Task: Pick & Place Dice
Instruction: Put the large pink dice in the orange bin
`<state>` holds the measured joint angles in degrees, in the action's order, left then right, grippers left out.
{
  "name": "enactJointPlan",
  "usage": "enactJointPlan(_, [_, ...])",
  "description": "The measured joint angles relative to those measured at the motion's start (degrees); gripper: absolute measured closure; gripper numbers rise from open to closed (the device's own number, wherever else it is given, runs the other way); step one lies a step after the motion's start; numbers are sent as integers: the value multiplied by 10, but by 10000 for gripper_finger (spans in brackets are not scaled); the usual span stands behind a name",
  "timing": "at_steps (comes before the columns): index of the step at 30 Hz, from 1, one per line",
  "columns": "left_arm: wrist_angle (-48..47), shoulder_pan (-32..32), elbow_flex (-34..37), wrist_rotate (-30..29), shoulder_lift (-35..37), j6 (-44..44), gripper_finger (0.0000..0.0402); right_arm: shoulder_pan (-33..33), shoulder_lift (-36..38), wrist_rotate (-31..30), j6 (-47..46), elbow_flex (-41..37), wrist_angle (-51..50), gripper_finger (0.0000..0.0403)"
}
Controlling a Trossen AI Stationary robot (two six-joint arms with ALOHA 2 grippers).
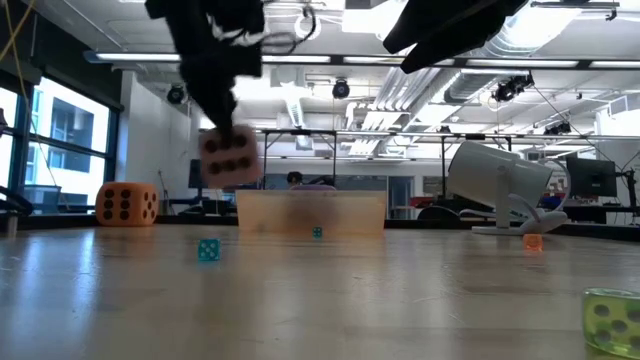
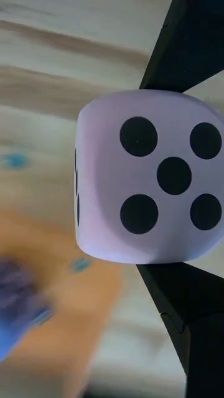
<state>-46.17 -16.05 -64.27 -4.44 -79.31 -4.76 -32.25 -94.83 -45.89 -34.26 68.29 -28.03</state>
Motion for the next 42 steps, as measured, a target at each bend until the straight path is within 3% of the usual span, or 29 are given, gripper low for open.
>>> enactJointPlan(7, [158, -25, -12, 1, -3, -44, 2, 0, 0, 0, -2, 0, 0, 10])
enactJointPlan(10, [196, -57, -12, 2, -14, -2, 2, 0, 0, 0, -3, 0, 0, 10])
enactJointPlan(19, [204, -114, -12, 16, -76, 48, 3, 0, 0, 0, -1, 0, 0, 10])
enactJointPlan(26, [245, -109, -13, 14, -112, 48, 3, 0, 0, 0, 0, 0, 0, 10])
enactJointPlan(32, [285, -96, -13, 55, -114, 47, 3, 0, 0, 0, 0, 0, 0, 10])
enactJointPlan(42, [275, -93, -13, 57, -113, 43, 3, 0, 0, 6, 0, 0, -2, 10])
